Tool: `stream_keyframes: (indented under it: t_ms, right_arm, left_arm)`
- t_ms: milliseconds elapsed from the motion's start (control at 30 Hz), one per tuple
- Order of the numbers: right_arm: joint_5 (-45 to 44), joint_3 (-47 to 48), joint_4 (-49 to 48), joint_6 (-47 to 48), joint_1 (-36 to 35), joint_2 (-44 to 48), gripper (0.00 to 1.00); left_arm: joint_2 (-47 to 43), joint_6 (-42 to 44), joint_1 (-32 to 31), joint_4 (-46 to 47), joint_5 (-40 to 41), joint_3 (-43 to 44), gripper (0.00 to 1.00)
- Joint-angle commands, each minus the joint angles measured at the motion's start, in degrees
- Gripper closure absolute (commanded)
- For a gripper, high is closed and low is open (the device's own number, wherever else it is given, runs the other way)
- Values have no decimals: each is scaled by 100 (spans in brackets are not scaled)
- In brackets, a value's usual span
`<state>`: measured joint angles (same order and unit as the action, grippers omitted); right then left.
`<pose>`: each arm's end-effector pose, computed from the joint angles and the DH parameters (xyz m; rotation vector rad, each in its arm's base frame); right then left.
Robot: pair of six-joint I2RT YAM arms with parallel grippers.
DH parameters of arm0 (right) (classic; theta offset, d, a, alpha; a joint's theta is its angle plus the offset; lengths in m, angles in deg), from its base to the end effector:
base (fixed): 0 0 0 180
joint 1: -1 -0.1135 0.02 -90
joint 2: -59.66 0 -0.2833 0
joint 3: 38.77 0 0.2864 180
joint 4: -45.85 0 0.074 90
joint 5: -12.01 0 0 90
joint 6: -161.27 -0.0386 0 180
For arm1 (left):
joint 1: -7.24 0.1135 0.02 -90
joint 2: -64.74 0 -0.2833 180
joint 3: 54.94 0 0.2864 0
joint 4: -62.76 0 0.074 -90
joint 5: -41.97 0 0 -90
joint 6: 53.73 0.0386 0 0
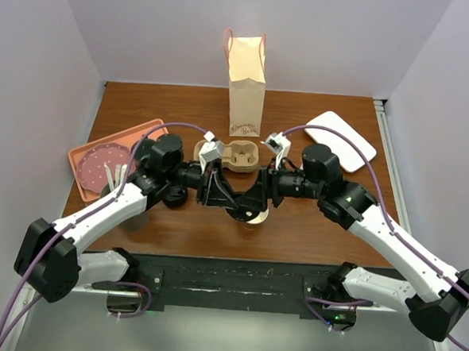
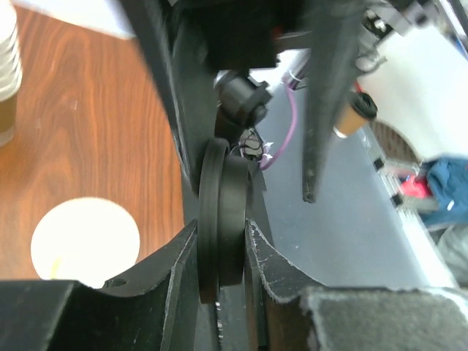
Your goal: Pack the takeout coffee
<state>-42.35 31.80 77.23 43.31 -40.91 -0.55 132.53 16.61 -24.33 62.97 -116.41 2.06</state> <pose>0.1780 0.1900 0.3731 -0.7104 2.0141 1.3701 0.2206 -0.1777 0.3060 1.1289 1.5894 -1.6497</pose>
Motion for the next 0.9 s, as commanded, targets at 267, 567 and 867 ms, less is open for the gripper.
stream_keyframes:
  t_ms: [267, 567, 867]
  right_arm:
    - [-3265, 763, 2176, -674, -1, 466, 34]
    - [-3388, 173, 1666, -1448, 7, 414, 37]
    - [-3555, 102, 1718, -1580, 7, 211, 50]
  left_arm:
    - [384, -2338, -24, 535, 2012, 27, 92]
    - [402, -3509, -235, 1477, 2461, -280, 94]
    - [314, -4028, -288, 2084, 2584, -729, 93]
